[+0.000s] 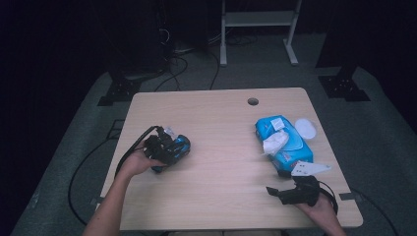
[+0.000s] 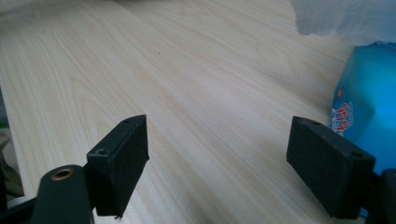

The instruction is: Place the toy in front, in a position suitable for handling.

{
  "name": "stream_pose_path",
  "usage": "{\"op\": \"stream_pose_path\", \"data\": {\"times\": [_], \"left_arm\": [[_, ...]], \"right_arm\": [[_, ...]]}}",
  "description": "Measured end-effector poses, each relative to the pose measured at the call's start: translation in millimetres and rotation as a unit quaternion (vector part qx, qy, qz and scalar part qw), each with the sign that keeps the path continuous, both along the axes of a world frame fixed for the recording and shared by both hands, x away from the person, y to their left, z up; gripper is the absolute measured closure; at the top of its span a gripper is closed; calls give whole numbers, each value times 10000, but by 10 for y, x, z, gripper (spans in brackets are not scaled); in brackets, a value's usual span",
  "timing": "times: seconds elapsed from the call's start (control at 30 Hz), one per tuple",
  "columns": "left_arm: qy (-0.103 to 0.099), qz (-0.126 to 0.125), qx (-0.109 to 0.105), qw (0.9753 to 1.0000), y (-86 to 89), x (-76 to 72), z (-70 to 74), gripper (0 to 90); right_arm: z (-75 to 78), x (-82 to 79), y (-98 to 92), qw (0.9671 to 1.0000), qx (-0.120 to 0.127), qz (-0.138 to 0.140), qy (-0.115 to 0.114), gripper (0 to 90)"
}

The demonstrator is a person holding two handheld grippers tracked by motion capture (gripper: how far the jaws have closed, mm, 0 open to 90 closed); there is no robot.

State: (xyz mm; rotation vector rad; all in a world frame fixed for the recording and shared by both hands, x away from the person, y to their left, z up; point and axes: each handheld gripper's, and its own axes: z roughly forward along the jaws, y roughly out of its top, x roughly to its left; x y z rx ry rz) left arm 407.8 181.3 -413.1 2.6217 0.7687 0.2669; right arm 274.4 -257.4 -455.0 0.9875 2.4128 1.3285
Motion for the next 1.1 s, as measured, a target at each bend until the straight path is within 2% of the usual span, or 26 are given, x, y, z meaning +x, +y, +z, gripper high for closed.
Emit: {"op": "stream_pose_path", "data": {"times": [0.03,0.07,0.13,0.17,0.2,0.23,0.27,0.3,0.33,0.37,0.5,0.53,0.73,0.87,1.1], "left_arm": [[-29,-97,0,9999,-73,-18,23,260],[-89,-259,-106,9996,-218,-56,72,260],[-149,-448,-189,9987,-377,-99,102,276],[-149,-448,-189,9987,-377,-99,102,276],[-156,-530,-194,9983,-455,-121,106,276],[-97,-724,-172,9972,-601,-152,61,276],[-97,-724,-172,9972,-601,-152,61,276],[-48,-863,-73,9962,-721,-184,-1,277],[-48,-863,-73,9962,-721,-184,-1,278],[26,-1057,-19,9944,-823,-229,-48,278],[18,-1174,-38,9931,-933,-296,-66,278],[24,-1281,-63,9917,-989,-340,-56,279],[-13,-1348,-186,9907,-1096,-419,-62,278],[53,-1380,-130,9903,-1158,-452,-135,279],[139,-1222,-257,9921,-1142,-477,-296,279]], "right_arm": [[3,3,-8,10000,13,-14,-12,198],[6,7,-21,10000,27,-46,-10,198],[6,5,-34,10000,18,-70,-34,198],[6,5,-34,10000,18,-70,-34,198],[12,3,-52,9999,45,-108,-34,200],[15,4,-63,9999,68,-122,-45,201],[15,4,-63,9999,68,-122,-45,201],[12,13,-83,9998,101,-164,-35,201],[12,13,-83,9998,101,-164,-35,201],[3,17,-92,9998,96,-179,-10,201],[4,7,-94,9998,72,-174,-27,201],[9,9,-91,9998,89,-179,-18,201],[7,11,-78,9998,76,-170,-35,201],[12,10,-78,9998,76,-176,-33,201],[39,-12,-68,9998,70,-165,-87,201]]}}
